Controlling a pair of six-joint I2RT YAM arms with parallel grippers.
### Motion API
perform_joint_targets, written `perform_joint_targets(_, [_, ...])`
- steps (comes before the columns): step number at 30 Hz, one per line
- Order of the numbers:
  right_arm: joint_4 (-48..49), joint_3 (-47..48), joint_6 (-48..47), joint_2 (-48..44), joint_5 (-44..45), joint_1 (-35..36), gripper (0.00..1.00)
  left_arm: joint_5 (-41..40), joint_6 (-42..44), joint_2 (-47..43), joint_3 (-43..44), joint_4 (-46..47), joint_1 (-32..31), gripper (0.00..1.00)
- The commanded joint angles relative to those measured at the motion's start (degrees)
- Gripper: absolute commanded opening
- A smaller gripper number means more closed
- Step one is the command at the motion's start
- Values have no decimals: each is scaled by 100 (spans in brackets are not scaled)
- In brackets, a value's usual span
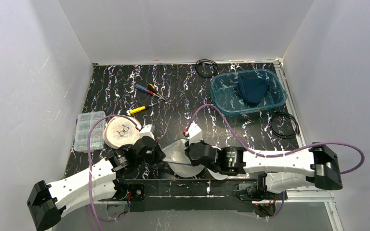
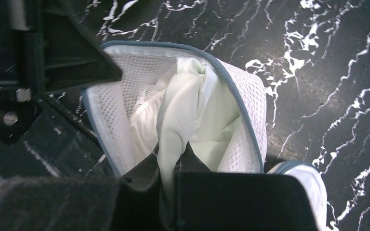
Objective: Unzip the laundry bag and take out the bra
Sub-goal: Pick up the bra from the laundry bag.
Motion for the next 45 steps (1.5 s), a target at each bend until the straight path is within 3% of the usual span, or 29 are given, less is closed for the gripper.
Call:
perform_joint_targets(1, [983,-402,-666,-624,-721,1,1,-31,3,-46,-102,-75,24,0])
perform_joint_targets(9, [1647,-261,-1249,-493,-2598,3,1,70,28,89,134,47,23,0])
perform_joint_targets(15, [1761,51,-1500,-572,-2751,0,1,7,190,337,494,-71,21,0])
perform_joint_targets(28, [908,1073,-2070,-1327,-566,-6,1,-516,377,292,944,-262,23,0])
perform_joint_targets(35, [-243,2149,-2517,-1180,1867,-175,1,-1205,598,595,1609,-211,22,0])
perform_joint_targets(38, [-687,2666,-2622,-933,2358,-799,1,-1378,799,913,1971,-68,45,0])
perform_joint_targets(45, [-1212,3677,-2818,-110,2077,-3045,1,-1504,877,1567,2241,58,123,0])
